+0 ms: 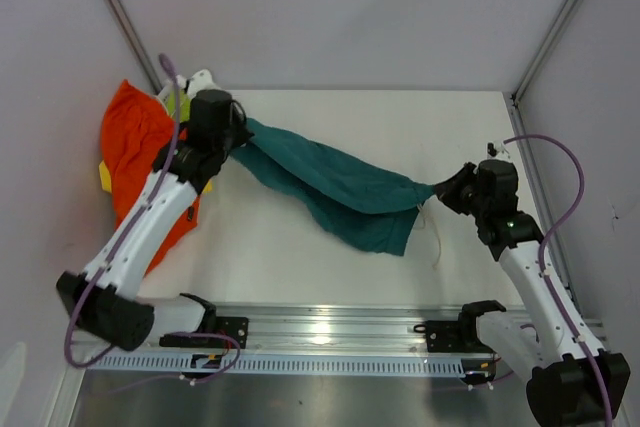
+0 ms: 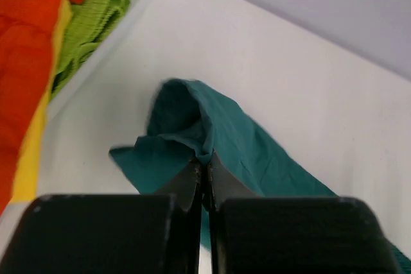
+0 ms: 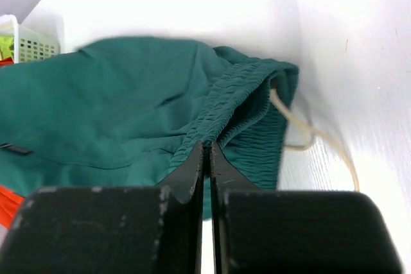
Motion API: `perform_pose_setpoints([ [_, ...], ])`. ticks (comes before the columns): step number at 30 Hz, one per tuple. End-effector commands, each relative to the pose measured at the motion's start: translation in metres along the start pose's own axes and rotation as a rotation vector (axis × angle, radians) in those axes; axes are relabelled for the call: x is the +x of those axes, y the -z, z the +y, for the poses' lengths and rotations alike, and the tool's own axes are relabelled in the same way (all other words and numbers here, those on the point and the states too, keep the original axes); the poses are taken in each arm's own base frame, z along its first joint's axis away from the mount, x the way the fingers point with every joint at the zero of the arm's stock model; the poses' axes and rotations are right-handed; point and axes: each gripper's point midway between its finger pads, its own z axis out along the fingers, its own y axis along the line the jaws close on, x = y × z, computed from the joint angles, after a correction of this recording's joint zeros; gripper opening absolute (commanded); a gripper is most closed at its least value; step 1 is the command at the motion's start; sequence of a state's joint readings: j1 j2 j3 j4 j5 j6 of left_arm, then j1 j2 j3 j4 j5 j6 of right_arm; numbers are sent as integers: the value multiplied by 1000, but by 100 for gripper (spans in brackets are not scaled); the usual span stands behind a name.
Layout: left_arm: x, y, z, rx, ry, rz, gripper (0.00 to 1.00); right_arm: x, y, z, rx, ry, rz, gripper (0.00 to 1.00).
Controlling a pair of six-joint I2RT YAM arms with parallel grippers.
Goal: Fold and stack the shorts
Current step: Flatten the shorts out
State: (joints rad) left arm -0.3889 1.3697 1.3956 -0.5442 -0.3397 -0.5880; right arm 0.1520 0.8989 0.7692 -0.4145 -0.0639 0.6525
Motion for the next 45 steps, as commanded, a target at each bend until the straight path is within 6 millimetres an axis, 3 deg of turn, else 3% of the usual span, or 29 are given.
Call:
perform_pose_setpoints([
  [1, 12, 22, 35, -93, 99, -27, 0, 8, -4, -4, -14, 12, 16, 0],
  [3, 18, 24, 45, -112, 116, -31, 0, 20, -8, -9, -22, 2, 48, 0],
  [6, 58, 16, 67, -161, 123, 33, 0, 39, -18, -17, -24, -26, 98, 0],
  [9, 73, 16, 78, -188, 142, 48, 0, 50, -20, -23, -27, -32, 122, 0],
  [14, 70, 20, 83, -190, 157, 15, 0, 65, -18, -27, -47, -46, 145, 0],
  [23, 69, 14, 92, -223, 197, 14, 0, 114, -27, -47, -38, -96, 244, 0],
  [26, 69, 14, 94, -222, 209, 12, 0, 130, -28, -52, -23, -110, 281, 13],
  [27, 68, 15, 94, -217, 213, 6, 0, 133, -28, -52, -24, -109, 285, 34],
  [30, 68, 16, 96, -219, 216, 1, 0, 140, -22, -51, -29, -115, 282, 70],
  [32, 68, 17, 95, -212, 223, -6, 0, 145, -18, -50, -14, -129, 275, 79],
  [37, 71, 16, 95, -211, 225, 6, 0, 153, -12, -42, -25, -169, 271, 81],
  [39, 74, 15, 95, -207, 228, 9, 0, 154, -12, -40, -26, -190, 254, 77],
  [45, 77, 16, 97, -208, 237, 7, 0, 144, -18, -43, 2, -290, 155, 72],
])
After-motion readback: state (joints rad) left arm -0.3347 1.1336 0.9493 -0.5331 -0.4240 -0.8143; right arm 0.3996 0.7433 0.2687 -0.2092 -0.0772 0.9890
